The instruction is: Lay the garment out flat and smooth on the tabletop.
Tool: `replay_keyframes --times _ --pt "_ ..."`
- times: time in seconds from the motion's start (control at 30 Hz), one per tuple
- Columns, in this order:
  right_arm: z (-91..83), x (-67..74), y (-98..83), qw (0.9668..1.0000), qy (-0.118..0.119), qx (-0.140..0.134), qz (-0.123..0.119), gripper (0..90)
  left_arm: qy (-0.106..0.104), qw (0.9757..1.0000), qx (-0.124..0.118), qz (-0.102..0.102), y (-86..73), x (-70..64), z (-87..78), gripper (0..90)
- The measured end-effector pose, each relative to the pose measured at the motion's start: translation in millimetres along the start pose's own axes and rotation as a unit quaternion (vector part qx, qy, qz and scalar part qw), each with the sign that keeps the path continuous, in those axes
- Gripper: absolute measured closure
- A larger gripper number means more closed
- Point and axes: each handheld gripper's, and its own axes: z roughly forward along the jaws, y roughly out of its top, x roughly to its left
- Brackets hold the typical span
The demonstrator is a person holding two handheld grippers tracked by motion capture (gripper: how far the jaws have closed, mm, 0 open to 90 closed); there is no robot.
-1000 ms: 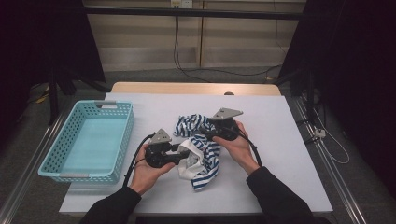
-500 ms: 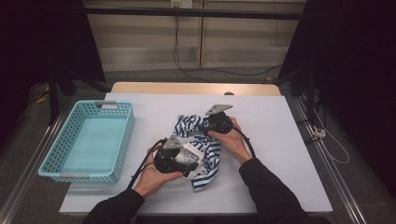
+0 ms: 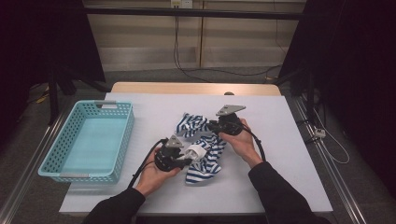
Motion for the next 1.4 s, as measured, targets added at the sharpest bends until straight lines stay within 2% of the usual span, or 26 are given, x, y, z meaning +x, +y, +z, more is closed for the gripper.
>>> replay_keyframes --times 0.03,0.07,0.1,0.17,0.23,0.33,0.37,0.4,0.53,0.63,0.7,0.73,0.77,0.8,0.83,0.87,0.93,1.0,1.03,1.07,1.1,1.17,1.23,1.27,1.37,1.4 --pt "0.0 0.0 0.0 1.0000 0.000 0.000 0.000 80.0 0.017 0.9998 0.005 -0.005 2.2 3.1 -5.2 75.0" --pt "-5.2 -1.0 -0.6 1.0000 -0.002 -0.004 0.001 80.0 0.021 0.9995 -0.006 -0.021 3.2 6.5 -8.0 75.5" --pt "-15.9 -3.4 -2.2 0.9998 -0.001 -0.015 0.009 80.1 0.023 0.9994 -0.009 -0.022 5.0 11.3 -12.1 76.0" --pt "-26.9 -5.1 -3.8 0.9995 -0.003 -0.028 0.014 80.2 0.040 0.9981 -0.022 -0.041 9.6 21.9 -19.0 76.5" --pt "-32.4 -5.3 -4.5 0.9992 -0.003 -0.036 0.016 80.2 0.043 0.9978 -0.022 -0.045 11.3 24.8 -20.9 76.7" --pt "-52.7 -2.8 -9.6 0.9981 -0.007 -0.058 0.021 80.2 0.054 0.9960 -0.032 -0.064 19.2 36.7 -19.6 77.1" --pt "-52.7 -2.8 -9.6 0.9981 -0.007 -0.058 0.021 80.2 0.054 0.9960 -0.032 -0.064 19.2 36.7 -19.6 77.2" --pt "-61.7 1.3 -14.5 0.9977 -0.009 -0.065 0.018 80.2 0.056 0.9961 -0.022 -0.064 24.2 42.6 -19.8 77.3" --pt "-76.8 14.9 -31.2 0.9966 -0.002 -0.080 0.020 80.2 0.064 0.9949 -0.027 -0.073 30.3 49.1 -14.8 77.5" --pt "-81.3 25.3 -42.2 0.9973 0.004 -0.072 0.014 80.1 0.069 0.9934 -0.028 -0.088 31.5 53.7 -10.6 77.6" --pt "-82.9 34.5 -48.6 0.9974 0.024 -0.067 0.008 80.1 0.068 0.9930 -0.031 -0.091 32.3 55.3 -10.1 77.7" --pt "-83.6 40.2 -51.6 0.9976 0.031 -0.062 0.002 80.1 0.076 0.9925 -0.030 -0.090 34.7 58.4 -10.6 77.8" --pt "-83.6 40.2 -51.6 0.9976 0.031 -0.062 0.002 80.1 0.076 0.9925 -0.030 -0.090 34.7 58.4 -10.6 77.9" --pt "-84.4 52.1 -56.9 0.9972 0.053 -0.053 -0.011 80.1 0.076 0.9927 -0.030 -0.088 38.2 62.4 -10.7 77.9" --pt "-84.4 52.1 -56.9 0.9972 0.053 -0.053 -0.011 80.1 0.076 0.9927 -0.030 -0.088 38.2 62.4 -10.7 77.9" --pt "-83.3 64.3 -60.5 0.9967 0.066 -0.039 -0.026 80.2 0.076 0.9924 -0.035 -0.090 42.9 62.9 -9.4 77.9" --pt "-79.7 74.8 -63.0 0.9962 0.074 -0.021 -0.040 80.4 0.078 0.9917 -0.042 -0.092 48.4 61.1 -7.8 78.0" --pt "-75.0 83.0 -65.4 0.9944 0.094 -0.013 -0.047 80.5 0.076 0.9931 -0.041 -0.079 53.7 60.5 -8.2 78.0" --pt "-72.5 87.0 -66.4 0.9934 0.103 -0.012 -0.049 80.5 0.073 0.9915 -0.056 -0.092 56.2 57.5 -6.5 78.0" --pt "-72.5 87.0 -66.4 0.9934 0.103 -0.012 -0.049 80.5 0.073 0.9915 -0.056 -0.092 56.2 57.5 -6.5 78.0" --pt "-70.8 90.9 -66.9 0.9923 0.111 -0.010 -0.054 80.5 0.070 0.9935 -0.050 -0.075 58.1 57.9 -8.4 78.0" --pt "-68.5 98.1 -67.1 0.9901 0.126 -0.008 -0.062 80.6 0.064 0.9933 -0.062 -0.073 61.6 55.0 -10.5 78.0" --pt "-68.9 101.0 -66.8 0.9898 0.128 -0.011 -0.062 80.6 0.051 0.9917 -0.090 -0.076 62.7 51.0 -10.7 78.0" --pt "-68.2 104.3 -66.9 0.9882 0.128 -0.006 -0.083 80.7 0.053 0.9940 -0.075 -0.060 61.7 51.9 -12.0 77.9" --pt "-63.0 106.1 -70.1 0.9879 0.138 0.008 -0.071 80.9 0.048 0.9947 -0.072 -0.057 59.3 52.9 -8.6 77.7" --pt "-60.0 107.2 -70.3 0.9871 0.141 0.014 -0.074 80.7 0.045 0.9942 -0.073 -0.064 56.4 53.9 -4.1 77.6"
